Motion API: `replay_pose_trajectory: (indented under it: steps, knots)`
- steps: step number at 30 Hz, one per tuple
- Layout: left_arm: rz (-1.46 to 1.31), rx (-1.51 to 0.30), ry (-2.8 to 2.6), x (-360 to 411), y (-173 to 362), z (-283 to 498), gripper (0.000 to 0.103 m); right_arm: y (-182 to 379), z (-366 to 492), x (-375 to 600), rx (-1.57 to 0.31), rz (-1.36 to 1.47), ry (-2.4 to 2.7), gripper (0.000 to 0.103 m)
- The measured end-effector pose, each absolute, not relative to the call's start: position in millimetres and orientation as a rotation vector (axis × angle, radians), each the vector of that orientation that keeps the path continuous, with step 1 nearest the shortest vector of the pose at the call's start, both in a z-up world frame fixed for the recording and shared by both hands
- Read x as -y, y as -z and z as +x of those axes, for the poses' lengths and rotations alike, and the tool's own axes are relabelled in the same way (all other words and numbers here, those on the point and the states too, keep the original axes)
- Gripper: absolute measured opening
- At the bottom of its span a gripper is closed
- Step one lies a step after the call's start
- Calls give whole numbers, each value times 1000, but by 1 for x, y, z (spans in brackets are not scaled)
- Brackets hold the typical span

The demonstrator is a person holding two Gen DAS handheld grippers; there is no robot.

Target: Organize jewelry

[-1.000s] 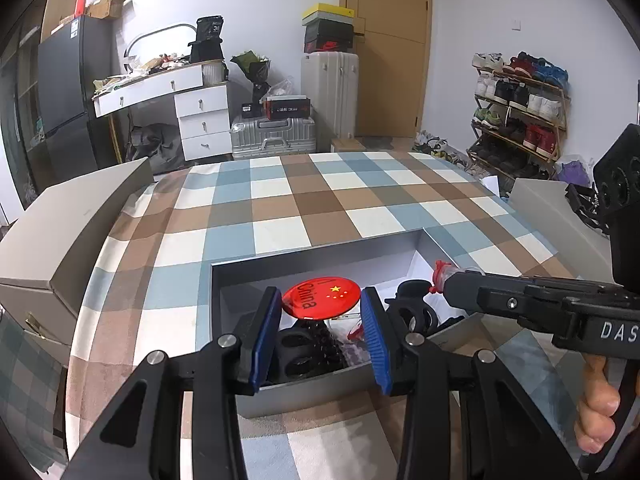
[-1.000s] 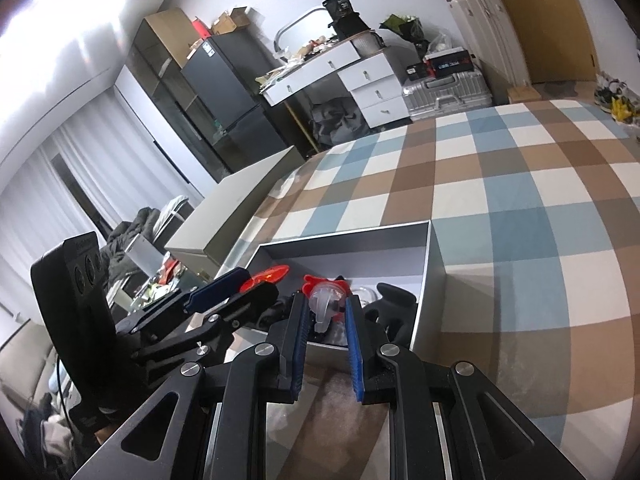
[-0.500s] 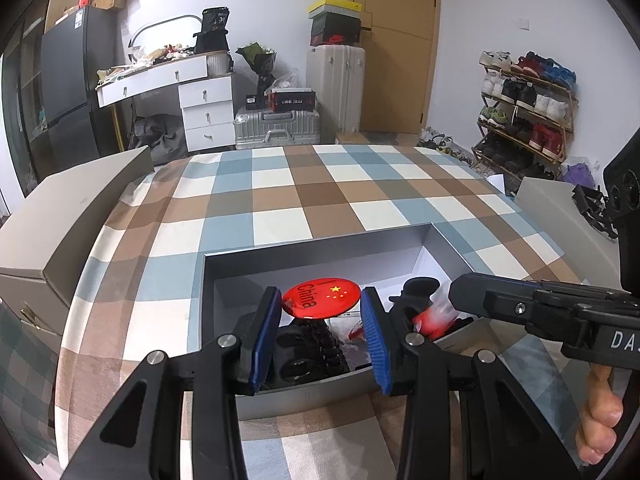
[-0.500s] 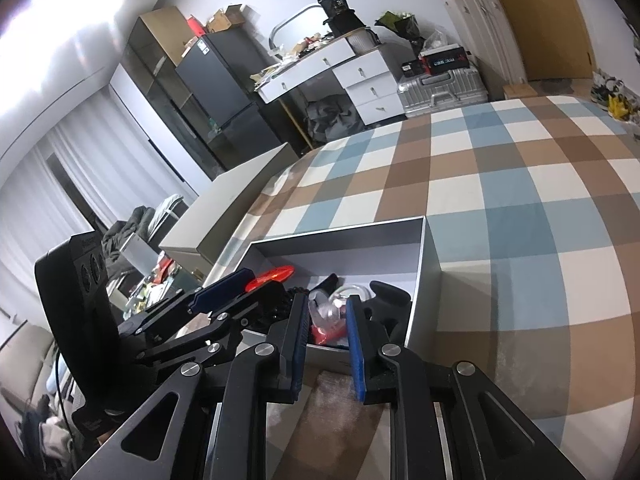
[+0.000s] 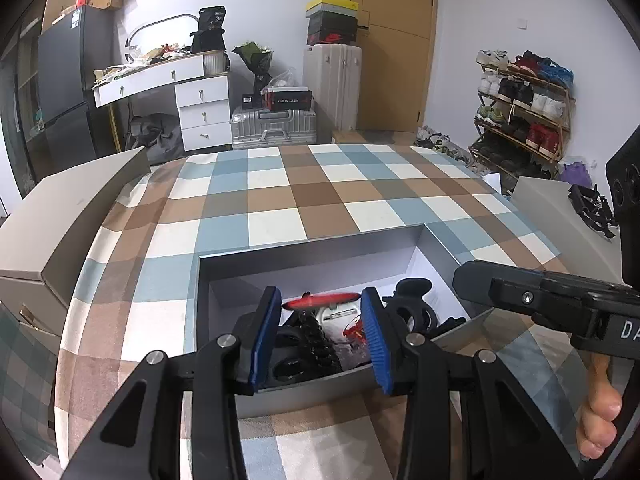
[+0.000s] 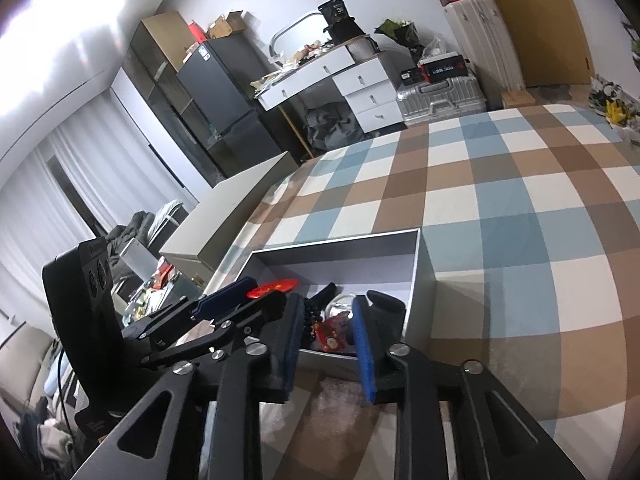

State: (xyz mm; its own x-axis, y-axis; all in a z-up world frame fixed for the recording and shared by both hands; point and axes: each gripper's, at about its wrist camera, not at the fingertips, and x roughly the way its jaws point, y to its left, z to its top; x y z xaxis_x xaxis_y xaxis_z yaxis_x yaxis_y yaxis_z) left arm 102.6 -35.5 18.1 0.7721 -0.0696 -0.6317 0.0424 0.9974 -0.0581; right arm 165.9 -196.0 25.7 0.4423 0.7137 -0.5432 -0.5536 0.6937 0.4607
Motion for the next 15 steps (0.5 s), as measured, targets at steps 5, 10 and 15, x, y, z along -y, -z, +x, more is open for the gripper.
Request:
replay_pose_trajectory:
  steps: [5,10,15]
  knots:
    - [-34,-688,69,37,-19,100,45,-30,165,201,-768,231,-781,61]
    - [-26,-669,62,36,-21,91,76,-37,161,204,-734,203,-764,77]
    - [-11,-647,40,32,-20,83,84,-36,155,204,-726,167,-752,89]
